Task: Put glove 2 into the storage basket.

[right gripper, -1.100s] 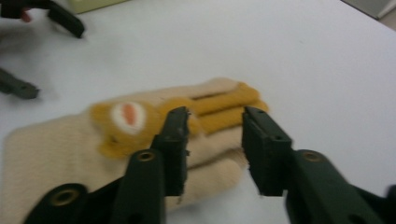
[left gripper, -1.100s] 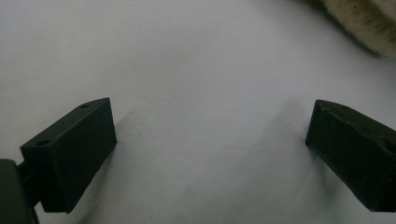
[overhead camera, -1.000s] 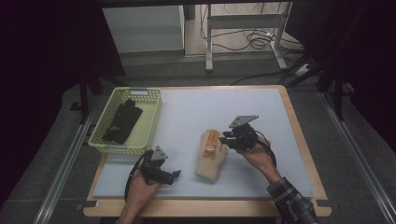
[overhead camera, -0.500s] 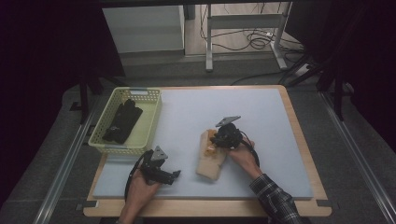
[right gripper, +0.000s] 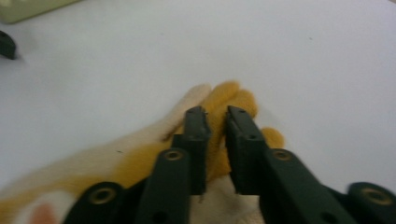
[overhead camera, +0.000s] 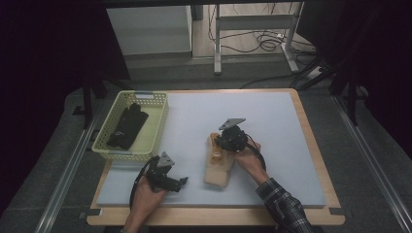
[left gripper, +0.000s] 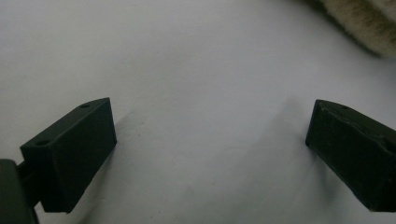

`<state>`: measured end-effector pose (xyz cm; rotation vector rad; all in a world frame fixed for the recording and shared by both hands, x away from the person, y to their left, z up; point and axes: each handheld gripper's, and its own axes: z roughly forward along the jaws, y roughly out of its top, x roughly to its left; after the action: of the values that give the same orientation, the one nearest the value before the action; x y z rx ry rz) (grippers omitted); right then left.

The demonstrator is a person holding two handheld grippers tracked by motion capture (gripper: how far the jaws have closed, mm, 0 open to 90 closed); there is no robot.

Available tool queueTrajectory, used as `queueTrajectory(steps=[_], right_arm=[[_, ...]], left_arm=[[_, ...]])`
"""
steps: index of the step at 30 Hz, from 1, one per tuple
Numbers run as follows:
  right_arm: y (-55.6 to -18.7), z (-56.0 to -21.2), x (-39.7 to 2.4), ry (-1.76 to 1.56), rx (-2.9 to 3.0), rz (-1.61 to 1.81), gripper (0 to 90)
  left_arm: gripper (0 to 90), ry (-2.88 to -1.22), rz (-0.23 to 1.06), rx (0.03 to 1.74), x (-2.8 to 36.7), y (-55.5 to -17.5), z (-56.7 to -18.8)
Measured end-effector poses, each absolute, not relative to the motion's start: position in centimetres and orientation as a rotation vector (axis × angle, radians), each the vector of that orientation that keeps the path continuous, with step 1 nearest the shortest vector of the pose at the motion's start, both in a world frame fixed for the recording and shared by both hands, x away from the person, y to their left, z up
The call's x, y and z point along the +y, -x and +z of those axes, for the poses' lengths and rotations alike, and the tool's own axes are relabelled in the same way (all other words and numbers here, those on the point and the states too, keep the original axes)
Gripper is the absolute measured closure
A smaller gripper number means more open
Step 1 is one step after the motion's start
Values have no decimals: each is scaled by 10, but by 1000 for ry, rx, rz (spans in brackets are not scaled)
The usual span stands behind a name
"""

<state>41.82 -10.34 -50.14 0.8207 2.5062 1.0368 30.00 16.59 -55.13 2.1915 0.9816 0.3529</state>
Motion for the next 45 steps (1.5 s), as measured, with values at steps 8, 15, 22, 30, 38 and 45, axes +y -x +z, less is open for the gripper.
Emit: queueTrajectory(steps=[8, 15, 22, 30, 38, 45], right_arm=[[-408, -488, -137, -873, 2467, 1111, 651], [-385, -488, -165, -844, 2515, 1109, 813], [-358, -502, -183, -817, 2578, 1133, 884], [-332, -520, -176, -720, 2659, 1146, 885], [-328, -529, -157, -663, 2689, 1132, 884], [-331, -531, -141, -671, 2679, 1136, 882]], left_arm=[[17, -2187, 353, 984, 166, -300, -551], [17, -2188, 353, 984, 166, -300, -551], [17, -2185, 354, 986, 165, -300, -551], [17, -2184, 354, 986, 165, -300, -552], [17, -2183, 353, 986, 165, -300, -552], [18, -2185, 354, 986, 165, -300, -552]])
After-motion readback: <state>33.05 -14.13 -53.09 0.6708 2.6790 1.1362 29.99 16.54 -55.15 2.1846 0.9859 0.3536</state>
